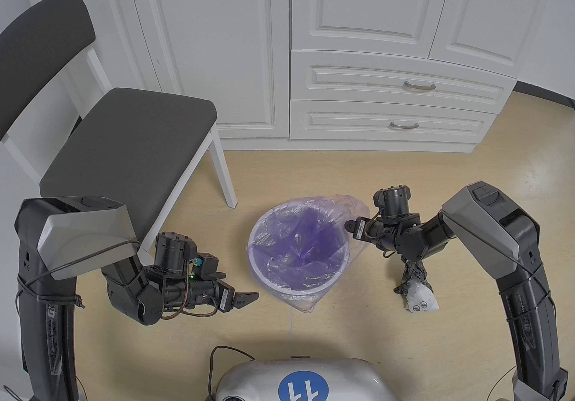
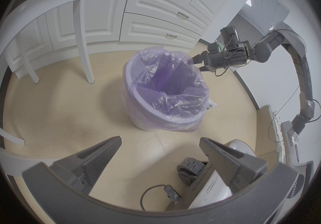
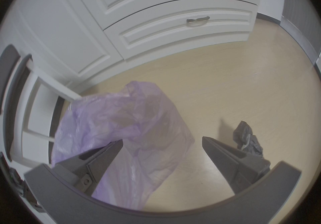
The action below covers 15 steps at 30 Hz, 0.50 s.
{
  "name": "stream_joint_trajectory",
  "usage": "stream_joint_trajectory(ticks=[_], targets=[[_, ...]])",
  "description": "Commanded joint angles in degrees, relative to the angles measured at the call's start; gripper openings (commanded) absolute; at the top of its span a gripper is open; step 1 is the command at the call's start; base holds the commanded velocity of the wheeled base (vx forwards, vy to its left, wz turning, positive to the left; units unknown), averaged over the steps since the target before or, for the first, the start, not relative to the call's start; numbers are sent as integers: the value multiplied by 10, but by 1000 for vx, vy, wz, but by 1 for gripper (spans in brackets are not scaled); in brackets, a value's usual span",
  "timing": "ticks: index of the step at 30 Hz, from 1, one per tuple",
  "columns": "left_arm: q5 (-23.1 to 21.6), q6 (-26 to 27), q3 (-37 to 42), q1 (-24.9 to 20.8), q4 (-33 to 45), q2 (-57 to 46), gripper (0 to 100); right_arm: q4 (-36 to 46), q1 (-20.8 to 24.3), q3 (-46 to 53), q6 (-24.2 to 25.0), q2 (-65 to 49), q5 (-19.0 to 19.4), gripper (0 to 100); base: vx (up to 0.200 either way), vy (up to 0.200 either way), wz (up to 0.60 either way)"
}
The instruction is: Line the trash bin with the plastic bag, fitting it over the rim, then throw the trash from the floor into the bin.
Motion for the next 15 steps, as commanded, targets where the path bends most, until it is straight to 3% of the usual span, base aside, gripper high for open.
stream_joint_trajectory(ticks=[1, 6, 15], targets=[[-1, 0, 7, -1, -13, -3, 100, 2, -4, -14, -2, 26, -1, 100, 0, 0, 0], [0, 1, 10, -4, -13, -7, 100, 17, -12, 5, -45, 22, 0, 100, 0, 0, 0], [-1, 0, 9, -8, -14, -7, 100, 17, -7, -41, 1, 48, -2, 100, 0, 0, 0]])
